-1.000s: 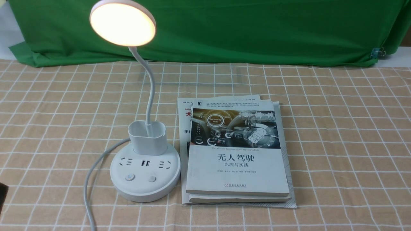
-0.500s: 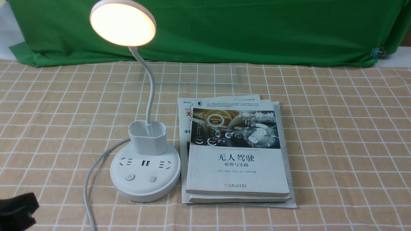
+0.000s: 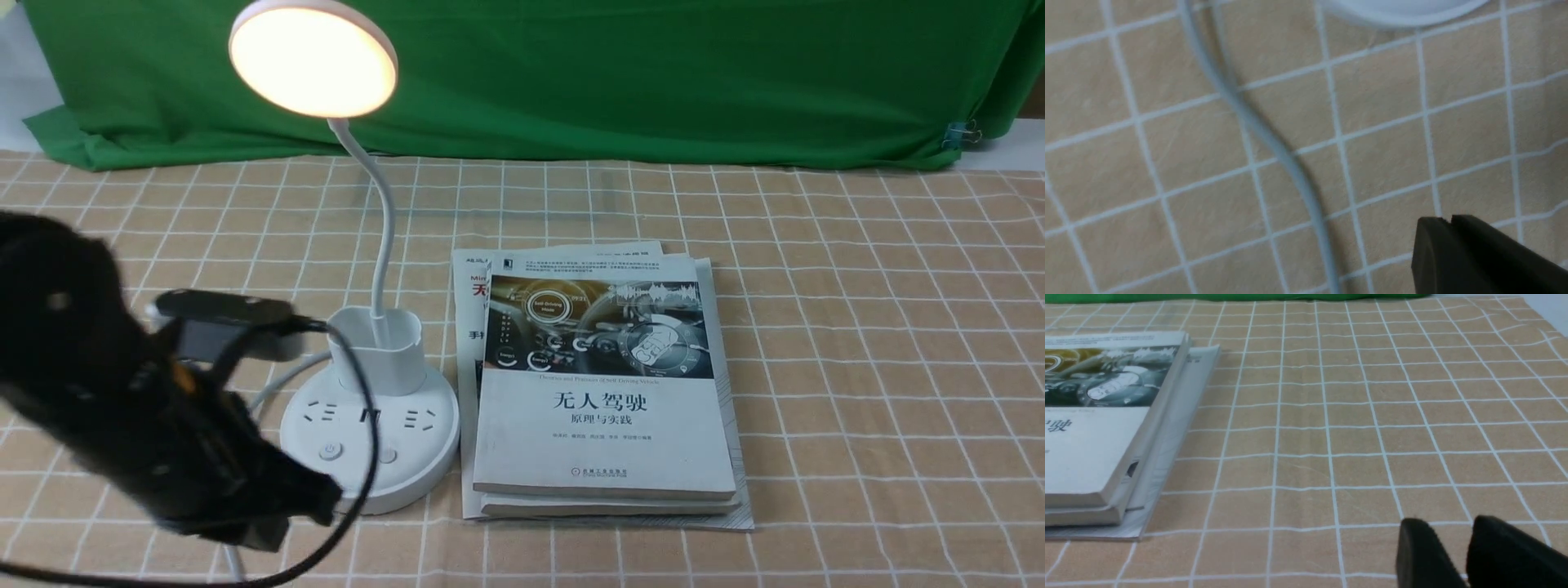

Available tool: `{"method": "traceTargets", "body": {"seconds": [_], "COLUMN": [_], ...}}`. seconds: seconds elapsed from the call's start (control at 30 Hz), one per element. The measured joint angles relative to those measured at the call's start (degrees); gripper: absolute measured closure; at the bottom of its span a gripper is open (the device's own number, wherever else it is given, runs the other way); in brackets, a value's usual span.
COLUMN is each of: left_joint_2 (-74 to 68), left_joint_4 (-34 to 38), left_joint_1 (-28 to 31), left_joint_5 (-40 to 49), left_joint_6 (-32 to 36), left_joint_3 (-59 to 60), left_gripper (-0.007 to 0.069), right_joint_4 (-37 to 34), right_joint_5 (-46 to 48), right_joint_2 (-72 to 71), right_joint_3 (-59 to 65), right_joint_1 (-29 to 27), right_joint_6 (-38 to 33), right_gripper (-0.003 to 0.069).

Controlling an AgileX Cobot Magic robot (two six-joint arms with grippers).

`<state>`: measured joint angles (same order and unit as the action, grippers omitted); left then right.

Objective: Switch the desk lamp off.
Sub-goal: Use the left arm to press the button switch on the lamp holder

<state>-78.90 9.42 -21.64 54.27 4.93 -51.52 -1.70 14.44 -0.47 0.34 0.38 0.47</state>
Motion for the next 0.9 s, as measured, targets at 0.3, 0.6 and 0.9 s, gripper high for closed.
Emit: {"method": "traceTargets", "body": {"seconds": [0.3,0.6,0.9], "left_joint_2": [-16.71,-26.68,-26.29], "left_joint_4": [-1.04,-2.54,-2.73], "left_joint_1": [-3.14,-1.97,-1.83], "left_joint_5": [-0.03,-1.52,-0.95], "left_joint_6": [0.01,-0.52,-1.37], "left_joint_3": [-15.21,-19.66,-20.49], "left_gripper": [0.0608,0.0608,0.0608], "right_joint_4": [0.00,0.00,0.00], "right_joint_5": [-0.05,-0.05,-0.05], "right_joint_2": [0.00,0.00,0.00], "right_joint_3": [0.00,0.00,0.00], "right_joint_1": [0.00,0.00,0.00], "right_joint_6": [0.00,0.00,0.00], "right_gripper": [0.0416,0.0416,0.0416]}}
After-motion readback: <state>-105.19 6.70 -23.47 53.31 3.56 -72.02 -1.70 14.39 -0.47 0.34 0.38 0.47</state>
